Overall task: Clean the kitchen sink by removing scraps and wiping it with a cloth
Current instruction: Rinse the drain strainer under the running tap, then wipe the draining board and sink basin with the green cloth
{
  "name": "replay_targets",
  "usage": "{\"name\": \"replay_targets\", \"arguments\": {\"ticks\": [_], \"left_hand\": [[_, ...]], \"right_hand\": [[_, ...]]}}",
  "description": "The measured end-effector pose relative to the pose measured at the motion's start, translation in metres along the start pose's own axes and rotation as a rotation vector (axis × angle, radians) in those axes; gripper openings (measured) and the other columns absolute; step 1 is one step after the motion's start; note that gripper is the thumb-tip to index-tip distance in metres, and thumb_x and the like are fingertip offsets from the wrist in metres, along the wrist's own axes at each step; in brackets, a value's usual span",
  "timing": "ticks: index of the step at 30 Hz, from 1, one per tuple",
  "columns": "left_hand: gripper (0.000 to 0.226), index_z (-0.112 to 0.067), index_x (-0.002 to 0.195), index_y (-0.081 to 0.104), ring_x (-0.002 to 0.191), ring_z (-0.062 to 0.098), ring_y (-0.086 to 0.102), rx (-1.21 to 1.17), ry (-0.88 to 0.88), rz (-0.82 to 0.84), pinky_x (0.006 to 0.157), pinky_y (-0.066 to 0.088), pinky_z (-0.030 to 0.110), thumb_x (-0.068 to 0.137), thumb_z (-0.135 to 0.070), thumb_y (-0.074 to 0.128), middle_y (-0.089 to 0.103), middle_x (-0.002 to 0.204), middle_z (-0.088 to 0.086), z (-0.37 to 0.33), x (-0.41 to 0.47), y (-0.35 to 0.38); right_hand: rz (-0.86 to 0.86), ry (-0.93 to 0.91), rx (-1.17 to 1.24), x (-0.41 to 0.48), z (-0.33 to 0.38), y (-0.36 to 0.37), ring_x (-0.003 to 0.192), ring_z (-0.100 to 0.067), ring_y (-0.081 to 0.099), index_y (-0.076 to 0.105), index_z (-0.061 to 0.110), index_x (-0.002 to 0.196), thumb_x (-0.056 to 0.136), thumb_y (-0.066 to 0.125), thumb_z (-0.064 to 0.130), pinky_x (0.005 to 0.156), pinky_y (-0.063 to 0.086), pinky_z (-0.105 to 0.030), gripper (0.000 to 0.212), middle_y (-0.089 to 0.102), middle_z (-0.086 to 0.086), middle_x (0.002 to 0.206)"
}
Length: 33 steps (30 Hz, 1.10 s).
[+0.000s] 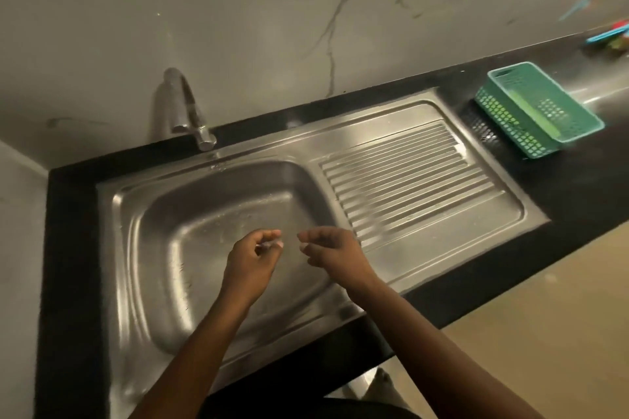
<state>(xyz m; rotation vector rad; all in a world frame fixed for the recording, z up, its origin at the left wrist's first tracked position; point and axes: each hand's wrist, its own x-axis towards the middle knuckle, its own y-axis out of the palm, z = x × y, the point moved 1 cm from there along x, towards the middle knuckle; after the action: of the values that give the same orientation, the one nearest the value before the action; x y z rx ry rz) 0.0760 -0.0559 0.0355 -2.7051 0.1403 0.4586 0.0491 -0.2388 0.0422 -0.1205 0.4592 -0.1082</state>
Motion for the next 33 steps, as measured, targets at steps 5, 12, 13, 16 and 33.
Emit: {"name": "replay_targets", "arguments": {"ticks": [5,12,13,16,33], "left_hand": [[0.015,-0.035,0.105,0.076,0.102,0.001,0.072,0.007,0.066,0.043,0.082,0.055,0.02,0.099,-0.023,0.071,0.077,0.105,-0.015,-0.04,-0.021,0.063],[0.015,-0.032,0.109,0.077,0.107,0.016,0.073,-0.041,0.075,0.099,0.095,0.062,0.044,0.1,-0.022,0.069,0.078,0.109,-0.004,-0.091,-0.055,0.168],[0.015,-0.03,0.111,0.077,0.109,0.016,0.072,-0.048,0.078,0.104,0.097,0.061,0.045,0.101,-0.023,0.068,0.078,0.11,-0.004,-0.097,-0.06,0.182],[0.015,-0.028,0.111,0.076,0.11,0.017,0.071,-0.055,0.085,0.117,0.101,0.059,0.049,0.102,-0.021,0.067,0.077,0.112,-0.002,-0.115,-0.067,0.217],[0.015,-0.031,0.11,0.078,0.11,0.018,0.073,-0.066,0.095,0.274,0.1,0.059,0.051,0.1,-0.023,0.069,0.08,0.109,-0.005,-0.18,-0.009,0.319]], "right_hand": [[-0.025,0.011,0.201,-0.029,-0.004,-0.089,0.093,-0.016,0.068,0.076,0.003,0.114,0.098,0.067,0.005,0.088,0.059,-0.036,0.018,0.075,-0.01,0.101],[-0.066,-0.023,0.272,-0.056,-0.027,-0.22,0.103,-0.03,0.07,0.076,0.006,0.113,0.1,0.064,0.005,0.089,0.06,-0.034,0.018,0.074,-0.015,0.115],[-0.077,-0.028,0.263,-0.058,-0.028,-0.235,0.106,-0.033,0.07,0.076,0.006,0.113,0.1,0.064,0.006,0.089,0.06,-0.035,0.017,0.074,-0.016,0.115],[-0.099,-0.033,0.246,-0.059,-0.03,-0.27,0.112,-0.035,0.069,0.075,0.006,0.114,0.1,0.065,0.006,0.094,0.059,-0.04,0.018,0.073,-0.019,0.117],[-0.255,-0.088,0.149,-0.012,0.015,-0.376,0.108,-0.031,0.072,0.073,0.01,0.116,0.099,0.066,0.005,0.095,0.061,-0.046,0.019,0.075,-0.014,0.114]]}}
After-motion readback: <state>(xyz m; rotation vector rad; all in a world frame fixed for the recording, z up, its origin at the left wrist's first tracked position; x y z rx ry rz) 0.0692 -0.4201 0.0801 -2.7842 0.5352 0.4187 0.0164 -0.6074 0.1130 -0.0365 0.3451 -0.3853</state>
